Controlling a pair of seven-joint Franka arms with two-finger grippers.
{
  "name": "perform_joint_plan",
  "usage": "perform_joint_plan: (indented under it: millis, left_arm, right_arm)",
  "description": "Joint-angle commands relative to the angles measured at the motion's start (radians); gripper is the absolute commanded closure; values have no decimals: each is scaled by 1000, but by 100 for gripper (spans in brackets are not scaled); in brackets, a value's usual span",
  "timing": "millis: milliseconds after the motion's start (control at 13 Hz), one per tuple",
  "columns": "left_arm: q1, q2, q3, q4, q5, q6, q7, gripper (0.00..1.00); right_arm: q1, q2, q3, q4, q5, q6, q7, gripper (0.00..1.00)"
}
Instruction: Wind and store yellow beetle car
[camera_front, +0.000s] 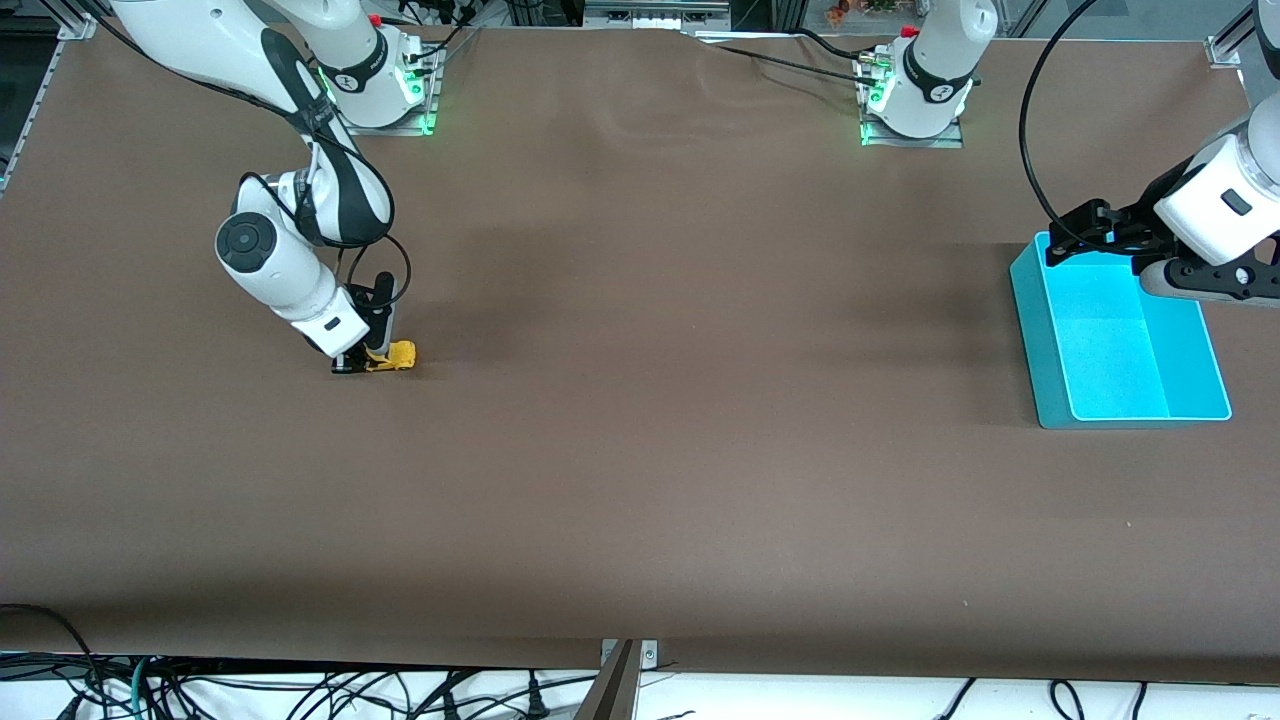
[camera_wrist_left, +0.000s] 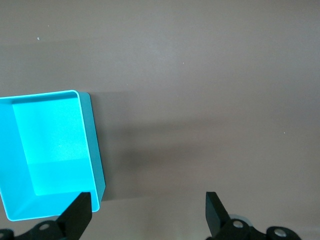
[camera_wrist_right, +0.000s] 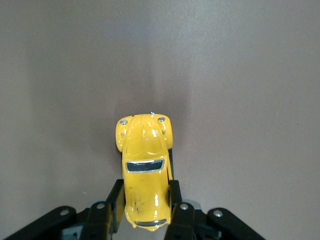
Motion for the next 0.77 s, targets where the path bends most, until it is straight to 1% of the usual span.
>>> perform_joint_plan:
  millis: [0,77,231,385,692]
  left_arm:
    - [2,0,-3,11,15,-14,22,0]
    - [2,0,-3,11,15,-14,22,0]
    - [2,0,-3,11,15,-14,22,0]
    - [2,0,-3,11,15,-14,22,0]
    - [2,0,-3,11,15,-14,22,0]
  right_arm:
    - [-19,-69,29,-14,-8,-102,-14,79]
    - [-19,-92,29,-14,-8,-151,-18,79]
    - [-24,-94,29,-17,-7,-154,-38,79]
    - [-27,-81,29,-19,-7,-127,-41,79]
    - [-42,-24,29,-22,-7,-55,-43,79]
